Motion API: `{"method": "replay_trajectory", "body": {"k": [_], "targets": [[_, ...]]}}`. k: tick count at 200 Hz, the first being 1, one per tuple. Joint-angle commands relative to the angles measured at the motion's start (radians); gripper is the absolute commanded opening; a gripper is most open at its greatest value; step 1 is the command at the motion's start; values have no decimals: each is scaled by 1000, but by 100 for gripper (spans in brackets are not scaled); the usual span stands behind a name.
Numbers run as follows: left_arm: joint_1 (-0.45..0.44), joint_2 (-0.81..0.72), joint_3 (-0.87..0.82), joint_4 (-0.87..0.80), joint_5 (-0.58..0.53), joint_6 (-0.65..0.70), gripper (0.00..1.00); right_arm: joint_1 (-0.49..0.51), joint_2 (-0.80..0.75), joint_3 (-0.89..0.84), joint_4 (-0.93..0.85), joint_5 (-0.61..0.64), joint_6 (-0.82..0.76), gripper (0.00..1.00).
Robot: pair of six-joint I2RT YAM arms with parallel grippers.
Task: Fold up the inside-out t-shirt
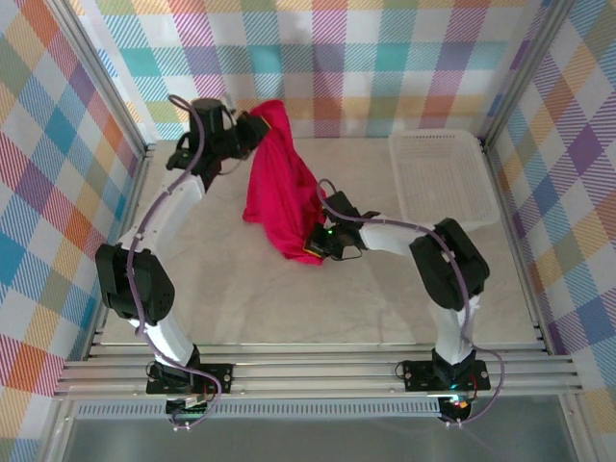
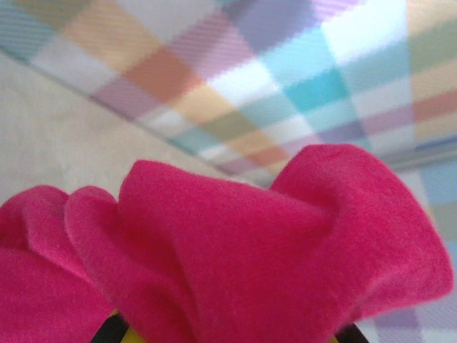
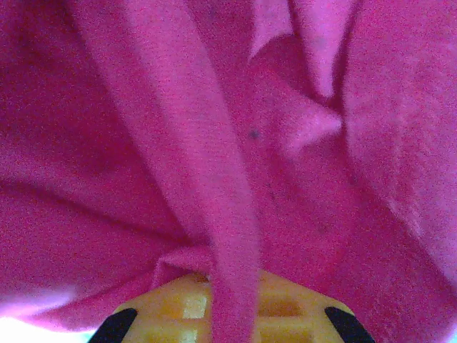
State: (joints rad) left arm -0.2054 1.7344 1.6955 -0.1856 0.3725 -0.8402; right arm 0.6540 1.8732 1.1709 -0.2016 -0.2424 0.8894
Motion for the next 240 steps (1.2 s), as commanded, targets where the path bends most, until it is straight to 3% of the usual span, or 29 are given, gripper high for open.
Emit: {"method": "replay_trajectory", "body": {"k": [1, 28, 50, 62, 87, 100, 124, 147, 178, 240], "targets": [[79, 13, 126, -18, -20, -97, 0, -4, -127, -80, -167, 234, -213, 0], [101, 17, 130, 2, 24, -140, 0, -2, -159, -209, -139, 258, -214, 0], [84, -15, -25, 141, 110, -207, 0, 7, -136, -227, -93, 180, -179, 0], [71, -43, -127, 211, 152, -228, 0, 12, -147, -200, -103, 134, -181, 25], [45, -105, -285, 270, 256, -195, 0, 14, -244, -107, -194, 146, -224, 58], [38, -144, -340, 261, 311, -146, 0, 9, -291, -51, -220, 159, -269, 68], [37, -226, -390, 155, 357, -33, 0, -17, -294, 50, -184, 85, -338, 68], [37, -284, -408, 86, 386, 19, 0, -43, -191, 161, -123, 6, -392, 67], [36, -328, -408, 41, 416, 39, 0, -44, -1, 333, -15, -76, -447, 80], [37, -381, -402, -69, 457, 120, 0, -54, 264, 702, 24, -174, -387, 77]]}}
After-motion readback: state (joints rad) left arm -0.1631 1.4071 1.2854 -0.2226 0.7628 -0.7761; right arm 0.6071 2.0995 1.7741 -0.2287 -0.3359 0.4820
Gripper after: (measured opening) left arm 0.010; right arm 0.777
